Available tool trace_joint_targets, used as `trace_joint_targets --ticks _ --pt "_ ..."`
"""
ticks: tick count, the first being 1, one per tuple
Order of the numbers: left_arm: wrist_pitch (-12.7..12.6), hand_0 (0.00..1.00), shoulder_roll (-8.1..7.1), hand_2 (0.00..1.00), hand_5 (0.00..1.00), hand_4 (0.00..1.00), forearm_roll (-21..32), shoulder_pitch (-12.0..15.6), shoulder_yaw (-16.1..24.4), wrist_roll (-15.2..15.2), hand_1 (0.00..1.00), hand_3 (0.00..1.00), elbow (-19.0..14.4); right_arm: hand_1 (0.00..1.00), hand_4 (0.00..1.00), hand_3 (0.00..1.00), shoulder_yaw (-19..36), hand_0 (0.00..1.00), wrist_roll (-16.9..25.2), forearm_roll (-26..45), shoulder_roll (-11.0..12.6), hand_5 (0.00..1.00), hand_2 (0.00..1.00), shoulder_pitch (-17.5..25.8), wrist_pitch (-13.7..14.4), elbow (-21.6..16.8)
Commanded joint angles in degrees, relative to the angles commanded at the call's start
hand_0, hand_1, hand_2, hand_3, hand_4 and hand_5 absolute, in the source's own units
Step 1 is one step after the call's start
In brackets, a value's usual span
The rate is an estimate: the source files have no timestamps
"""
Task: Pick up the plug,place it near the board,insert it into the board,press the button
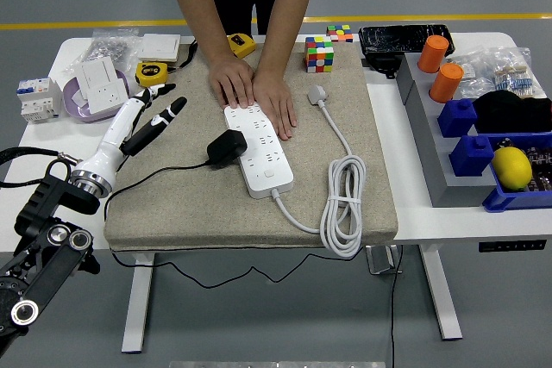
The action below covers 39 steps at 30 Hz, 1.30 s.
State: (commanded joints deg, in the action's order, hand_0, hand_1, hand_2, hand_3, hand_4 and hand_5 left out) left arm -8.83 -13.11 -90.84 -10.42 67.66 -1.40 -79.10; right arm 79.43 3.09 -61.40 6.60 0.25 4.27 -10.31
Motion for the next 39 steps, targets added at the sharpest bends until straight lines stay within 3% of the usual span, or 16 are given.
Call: trace_joint_targets --ticks 5,10,16,39 --pt "1.01 0.951 -0.68 0.906 0.998 0.998 -0.06 1.68 -2.03 0.49 0.976 0.857 1.68 0.903 0.998 0.871 -0.52 0.963 0.31 0.64 0.02 0.942 0.846 -0.1 -0.08 0.0" --pt "2.43 0.954 -1.4 0.906 0.998 0.998 -0.85 1.41 -5.43 1.0 0.974 0.857 2.82 0.901 0.998 0.87 -0.57 0.962 0.32 0.78 -0.02 0.939 0.844 -0.18 -0.09 0.0" --pt "2.83 0.96 -1.74 0.905 0.998 0.998 -0.3 -0.85 -8.78 1.82 0.975 0.859 4.66 0.901 0.998 0.87 -0.55 0.959 0.24 0.83 0.03 0.935 0.844 -0.25 -0.12 0.0" --pt "1.66 0.97 -0.16 0.9 0.998 0.998 -0.61 -6.74 -11.77 3.34 0.966 0.852 10.25 0.897 0.998 0.865 -0.11 0.958 0.26 0.31 -0.12 0.928 0.842 -0.5 -0.12 0.0"
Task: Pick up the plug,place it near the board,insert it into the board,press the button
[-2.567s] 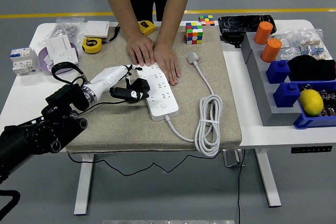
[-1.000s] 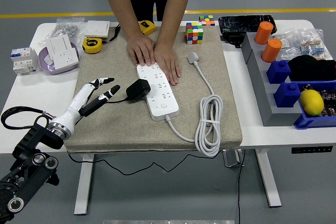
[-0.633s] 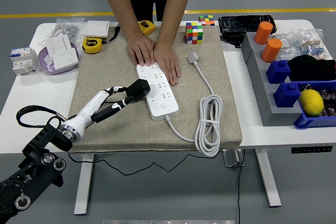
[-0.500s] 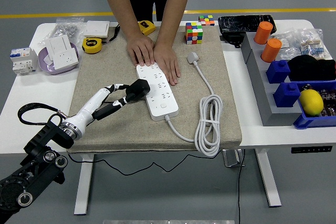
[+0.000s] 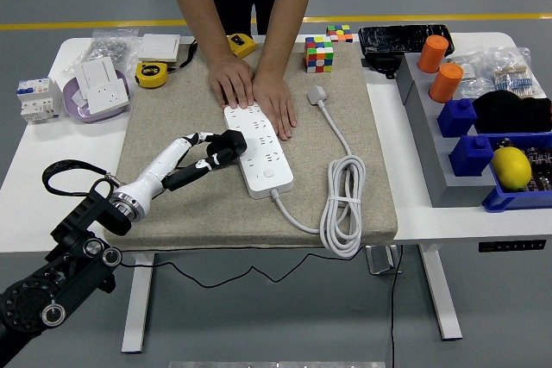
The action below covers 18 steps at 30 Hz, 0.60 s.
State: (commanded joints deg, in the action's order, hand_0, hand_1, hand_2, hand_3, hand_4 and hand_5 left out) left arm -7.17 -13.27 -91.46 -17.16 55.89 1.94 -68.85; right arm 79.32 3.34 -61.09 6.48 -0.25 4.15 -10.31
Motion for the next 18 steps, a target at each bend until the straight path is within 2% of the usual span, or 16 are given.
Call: trace_joint_targets --ticks 18 --pt "-0.4 0.974 0.13 0.899 0.998 0.998 0.11 -1.21 -2.27 0.06 0.965 0.849 1.42 0.897 0.998 0.859 0.14 0.953 -0.08 -0.43 0.03 0.927 0.841 0.13 -0.02 0.0"
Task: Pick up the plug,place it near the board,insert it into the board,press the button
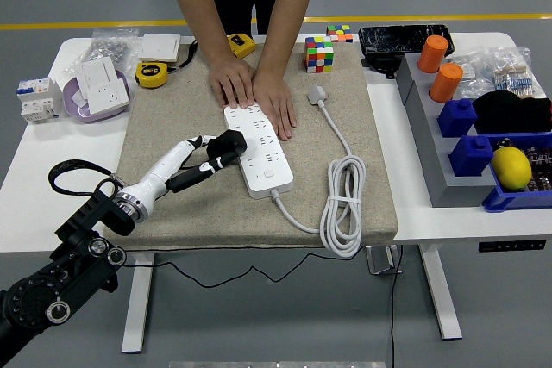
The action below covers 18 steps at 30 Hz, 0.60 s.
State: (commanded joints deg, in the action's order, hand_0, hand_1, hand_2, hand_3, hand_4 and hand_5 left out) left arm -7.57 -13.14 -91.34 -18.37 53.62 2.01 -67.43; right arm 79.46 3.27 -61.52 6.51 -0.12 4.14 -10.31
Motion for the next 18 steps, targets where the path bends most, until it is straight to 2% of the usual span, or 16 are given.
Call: trace_joint_targets --ticks 18 --pt "-0.14 0.974 -0.05 0.898 0.998 0.998 -0.91 -1.81 -2.73 0.06 0.964 0.849 1.12 0.896 0.998 0.859 -0.49 0.953 0.03 -0.05 0.07 0.927 0.841 0.11 -0.02 0.0"
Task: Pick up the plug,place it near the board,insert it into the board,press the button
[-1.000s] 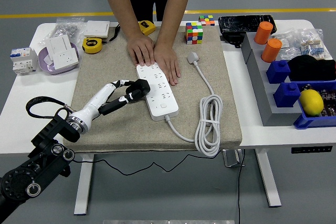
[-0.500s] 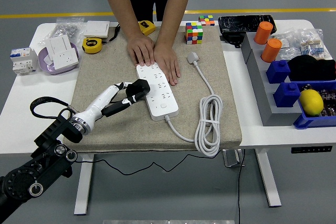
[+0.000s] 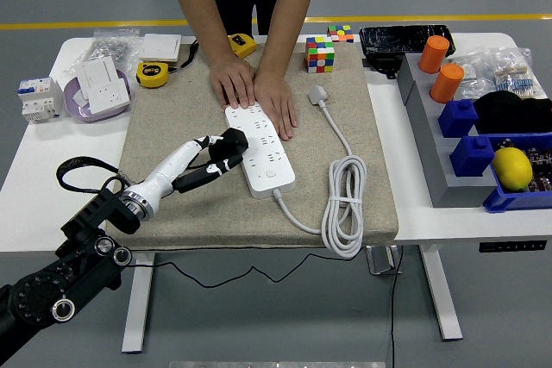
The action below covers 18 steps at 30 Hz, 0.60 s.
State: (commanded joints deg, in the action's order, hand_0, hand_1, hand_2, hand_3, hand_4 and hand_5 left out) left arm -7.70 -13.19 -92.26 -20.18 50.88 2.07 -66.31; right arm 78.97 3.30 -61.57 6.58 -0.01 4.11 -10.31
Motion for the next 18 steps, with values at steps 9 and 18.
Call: trace_joint_targets --ticks 9,18 --pt "-0.1 0.975 0.0 0.898 0.998 0.998 -0.97 -1.85 -1.1 -0.06 0.964 0.85 0.29 0.896 0.998 0.859 -0.04 0.951 0.01 0.01 0.03 0.926 0.841 -0.28 0.06 0.0" --pt "0.04 0.977 -0.96 0.897 0.998 0.998 -2.62 -3.52 -3.56 -0.35 0.965 0.849 0.63 0.896 0.998 0.859 -0.11 0.951 0.0 -0.23 0.03 0.927 0.841 -0.46 0.08 0.0"
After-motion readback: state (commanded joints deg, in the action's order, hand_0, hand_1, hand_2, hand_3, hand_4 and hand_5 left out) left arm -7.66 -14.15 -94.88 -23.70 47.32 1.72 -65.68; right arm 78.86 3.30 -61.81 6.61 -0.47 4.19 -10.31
